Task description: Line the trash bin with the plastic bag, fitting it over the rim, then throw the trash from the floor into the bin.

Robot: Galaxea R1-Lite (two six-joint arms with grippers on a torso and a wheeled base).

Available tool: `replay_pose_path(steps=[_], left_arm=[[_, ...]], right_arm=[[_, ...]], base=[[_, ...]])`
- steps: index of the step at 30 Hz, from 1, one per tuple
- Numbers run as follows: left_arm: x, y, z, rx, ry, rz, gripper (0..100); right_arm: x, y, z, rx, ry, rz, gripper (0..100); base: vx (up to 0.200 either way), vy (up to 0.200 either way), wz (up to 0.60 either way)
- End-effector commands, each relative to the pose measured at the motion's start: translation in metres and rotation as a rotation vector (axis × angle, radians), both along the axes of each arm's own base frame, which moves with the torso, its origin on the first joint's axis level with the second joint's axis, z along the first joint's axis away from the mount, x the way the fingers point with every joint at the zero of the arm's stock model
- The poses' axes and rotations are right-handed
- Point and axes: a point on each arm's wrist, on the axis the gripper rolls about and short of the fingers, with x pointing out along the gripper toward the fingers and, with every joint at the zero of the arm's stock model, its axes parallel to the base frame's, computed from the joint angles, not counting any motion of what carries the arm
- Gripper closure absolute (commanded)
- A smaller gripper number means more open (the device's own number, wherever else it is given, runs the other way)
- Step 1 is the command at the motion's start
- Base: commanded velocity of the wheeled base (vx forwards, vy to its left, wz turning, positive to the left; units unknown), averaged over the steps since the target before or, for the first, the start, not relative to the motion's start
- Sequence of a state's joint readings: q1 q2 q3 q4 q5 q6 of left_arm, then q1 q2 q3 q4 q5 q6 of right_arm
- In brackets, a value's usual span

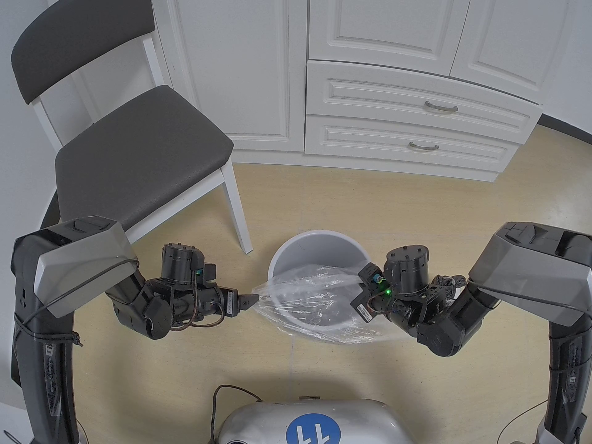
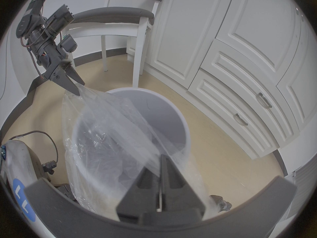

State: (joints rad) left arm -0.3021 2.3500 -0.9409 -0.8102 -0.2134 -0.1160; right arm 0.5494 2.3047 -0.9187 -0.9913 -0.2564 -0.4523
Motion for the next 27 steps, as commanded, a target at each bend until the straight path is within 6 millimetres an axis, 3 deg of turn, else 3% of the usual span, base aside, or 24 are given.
replay_pose_path(steps=[1,7,21,27], left_arm=[[-0.001,0.0,-0.004,0.005,0.01,-0.001,0],[0.003,0.0,-0.003,0.012,-0.01,0.005,0],[0.013,0.02,0.023,-0.009,-0.104,0.079,0],[0.015,0.021,0.027,-0.014,-0.129,0.089,0]], right_arm=[[0.006,0.003,0.019,0.027,-0.042,-0.002,100],[0.026,0.013,0.017,0.047,-0.058,-0.012,100],[0.107,0.06,-0.03,0.357,-0.192,-0.184,100],[0.124,0.068,-0.031,0.463,-0.265,-0.199,100]], base=[[0.0,0.0,0.0],[0.0,0.0,0.0],[0.0,0.0,0.0],[0.0,0.0,0.0]])
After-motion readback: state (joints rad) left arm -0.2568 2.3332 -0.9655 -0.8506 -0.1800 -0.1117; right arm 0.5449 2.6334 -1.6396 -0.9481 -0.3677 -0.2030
